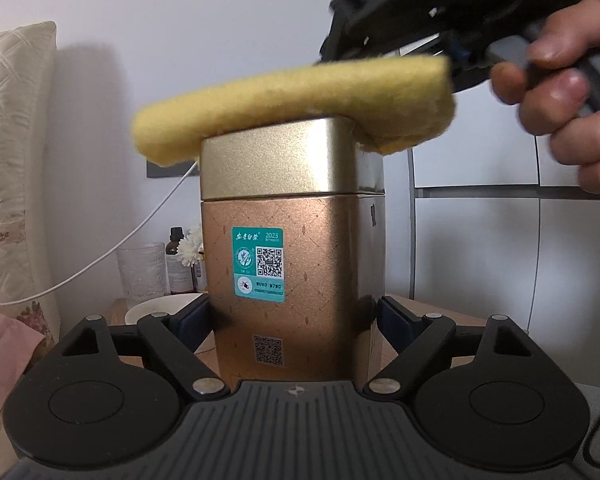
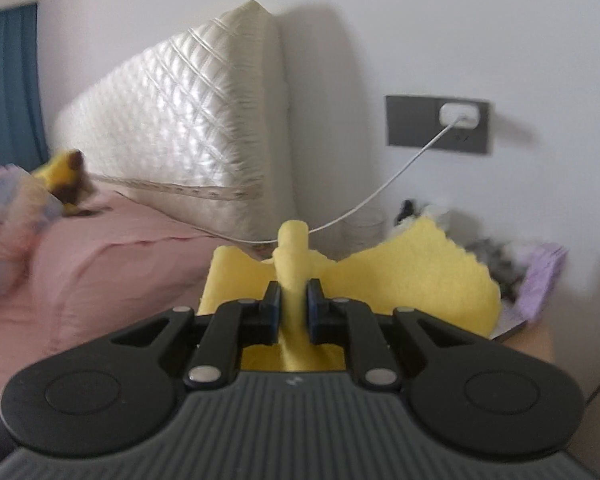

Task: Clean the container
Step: 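Wipe the cloth back and forth across the lid with the right gripper while the left gripper holds the tin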

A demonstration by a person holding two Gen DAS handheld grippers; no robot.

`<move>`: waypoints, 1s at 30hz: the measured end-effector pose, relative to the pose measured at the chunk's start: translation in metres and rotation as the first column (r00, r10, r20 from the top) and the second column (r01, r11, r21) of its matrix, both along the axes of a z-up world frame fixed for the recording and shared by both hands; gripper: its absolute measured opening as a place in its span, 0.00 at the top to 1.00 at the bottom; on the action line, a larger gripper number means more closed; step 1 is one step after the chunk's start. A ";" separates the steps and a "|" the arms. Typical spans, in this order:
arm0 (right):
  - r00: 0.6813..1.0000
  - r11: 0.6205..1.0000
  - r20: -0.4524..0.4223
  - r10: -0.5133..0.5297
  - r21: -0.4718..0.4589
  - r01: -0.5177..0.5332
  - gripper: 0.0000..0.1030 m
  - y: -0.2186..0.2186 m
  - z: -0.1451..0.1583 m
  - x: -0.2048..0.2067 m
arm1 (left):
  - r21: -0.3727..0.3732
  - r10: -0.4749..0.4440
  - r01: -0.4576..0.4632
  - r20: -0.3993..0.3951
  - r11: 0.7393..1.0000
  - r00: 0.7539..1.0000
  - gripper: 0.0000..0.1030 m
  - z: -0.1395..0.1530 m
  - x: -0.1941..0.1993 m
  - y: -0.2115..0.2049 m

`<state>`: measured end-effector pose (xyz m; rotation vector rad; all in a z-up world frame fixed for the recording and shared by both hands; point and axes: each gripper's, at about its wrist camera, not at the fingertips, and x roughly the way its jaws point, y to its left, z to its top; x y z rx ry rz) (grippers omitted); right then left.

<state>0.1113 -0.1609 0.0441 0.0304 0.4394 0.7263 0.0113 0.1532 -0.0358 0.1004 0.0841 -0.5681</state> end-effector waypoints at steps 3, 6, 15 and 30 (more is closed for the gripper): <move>1.000 0.999 0.024 0.003 -0.038 -0.002 0.86 0.001 0.004 -0.012 | 0.002 0.011 -0.011 -0.004 1.000 1.000 0.14 0.000 -0.004 -0.003; 0.999 0.998 0.043 -0.006 -0.066 0.009 0.86 -0.004 0.006 -0.017 | 0.000 0.024 -0.024 -0.007 1.000 1.000 0.14 -0.001 -0.008 -0.006; 0.998 0.998 -0.020 -0.058 0.037 0.059 0.86 -0.028 -0.004 0.022 | -0.023 0.077 -0.077 -0.021 0.997 0.997 0.17 -0.004 -0.019 -0.021; 0.999 0.994 0.019 -0.034 0.102 0.032 0.86 -0.031 -0.013 0.007 | -0.028 0.040 -0.041 -0.022 0.999 0.999 0.18 -0.012 -0.033 -0.025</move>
